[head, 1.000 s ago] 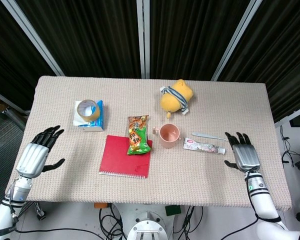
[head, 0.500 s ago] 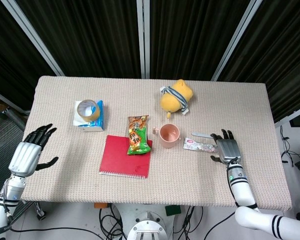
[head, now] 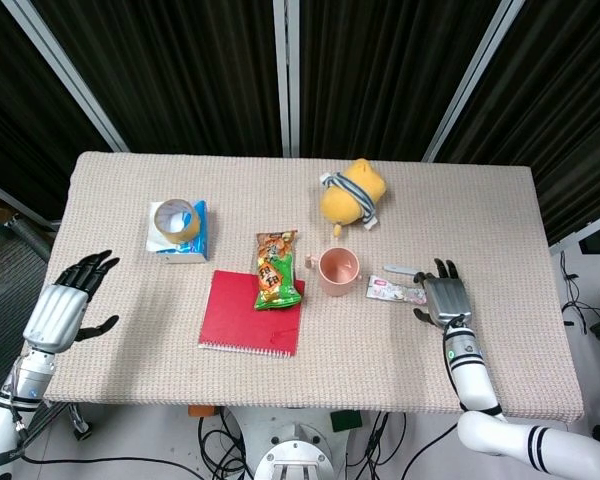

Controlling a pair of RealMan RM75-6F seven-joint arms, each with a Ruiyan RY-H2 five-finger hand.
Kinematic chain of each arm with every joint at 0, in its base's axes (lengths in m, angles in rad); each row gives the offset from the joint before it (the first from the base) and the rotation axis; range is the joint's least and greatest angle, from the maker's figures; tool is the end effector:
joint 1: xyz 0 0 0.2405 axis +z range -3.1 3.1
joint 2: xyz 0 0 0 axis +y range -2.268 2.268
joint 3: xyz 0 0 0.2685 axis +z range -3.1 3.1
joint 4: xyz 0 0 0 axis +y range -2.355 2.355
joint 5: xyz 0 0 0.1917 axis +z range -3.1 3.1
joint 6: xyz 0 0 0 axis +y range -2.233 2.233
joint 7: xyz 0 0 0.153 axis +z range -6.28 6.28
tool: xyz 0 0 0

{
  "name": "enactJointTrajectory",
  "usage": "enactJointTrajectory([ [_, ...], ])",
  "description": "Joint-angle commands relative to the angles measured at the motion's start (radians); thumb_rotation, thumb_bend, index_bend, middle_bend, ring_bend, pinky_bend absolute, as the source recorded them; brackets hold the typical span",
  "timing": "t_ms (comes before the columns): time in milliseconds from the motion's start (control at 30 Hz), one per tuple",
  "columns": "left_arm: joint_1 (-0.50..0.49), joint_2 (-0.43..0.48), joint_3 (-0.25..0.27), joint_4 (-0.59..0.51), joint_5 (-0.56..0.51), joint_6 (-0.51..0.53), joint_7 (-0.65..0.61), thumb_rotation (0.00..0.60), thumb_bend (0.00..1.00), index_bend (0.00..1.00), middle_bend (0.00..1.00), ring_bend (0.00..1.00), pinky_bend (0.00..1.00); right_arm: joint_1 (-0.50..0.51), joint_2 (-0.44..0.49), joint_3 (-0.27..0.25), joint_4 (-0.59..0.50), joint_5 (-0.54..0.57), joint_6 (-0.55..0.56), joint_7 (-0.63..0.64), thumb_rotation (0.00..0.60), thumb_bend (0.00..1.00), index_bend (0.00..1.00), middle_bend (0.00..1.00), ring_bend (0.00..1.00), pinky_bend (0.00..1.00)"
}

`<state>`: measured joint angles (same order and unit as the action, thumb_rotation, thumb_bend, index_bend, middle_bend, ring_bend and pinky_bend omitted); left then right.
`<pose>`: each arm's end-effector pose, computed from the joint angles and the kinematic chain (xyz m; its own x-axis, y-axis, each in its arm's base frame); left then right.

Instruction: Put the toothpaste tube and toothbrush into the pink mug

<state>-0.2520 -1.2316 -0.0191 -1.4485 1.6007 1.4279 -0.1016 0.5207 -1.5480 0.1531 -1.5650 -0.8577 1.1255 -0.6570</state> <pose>-0.2936 0.2361 0.1394 0.3726 0.0339 0.9274 0.9021 -0.2476 -0.3534 -0.2463 -0.3055 0.0106 0.4958 -0.3394 0.7994 -0.8550 -0.0292 0.5179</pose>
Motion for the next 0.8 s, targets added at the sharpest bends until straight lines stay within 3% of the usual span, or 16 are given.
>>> enactJointTrajectory([
  [33,-0.002,-0.003,-0.001,0.002,0.001,-0.001,0.001,0.6,0.16,0.12,0.06,0.09,0.21,0.006,-0.006,-0.006,0.008,-0.004,0.005,-0.009,0.6,0.55,0.39,0.43,0.05,0.0],
  [400,0.002,-0.006,-0.003,0.015,-0.012,-0.002,-0.007,0.596,0.16,0.12,0.05,0.09,0.21,0.036,-0.024,-0.012,0.02,0.04,-0.002,-0.063,0.6,0.55,0.39,0.43,0.06,0.0],
  [667,0.002,-0.008,0.001,0.022,-0.012,-0.007,-0.015,0.596,0.16,0.12,0.05,0.09,0.21,0.048,-0.035,-0.018,0.032,0.042,0.004,-0.073,0.6,0.65,0.51,0.47,0.07,0.0],
  [800,0.003,-0.007,0.003,0.024,-0.012,-0.008,-0.017,0.599,0.16,0.12,0.05,0.09,0.21,0.055,-0.034,-0.022,0.03,0.05,0.006,-0.091,0.6,0.71,0.53,0.49,0.09,0.0],
])
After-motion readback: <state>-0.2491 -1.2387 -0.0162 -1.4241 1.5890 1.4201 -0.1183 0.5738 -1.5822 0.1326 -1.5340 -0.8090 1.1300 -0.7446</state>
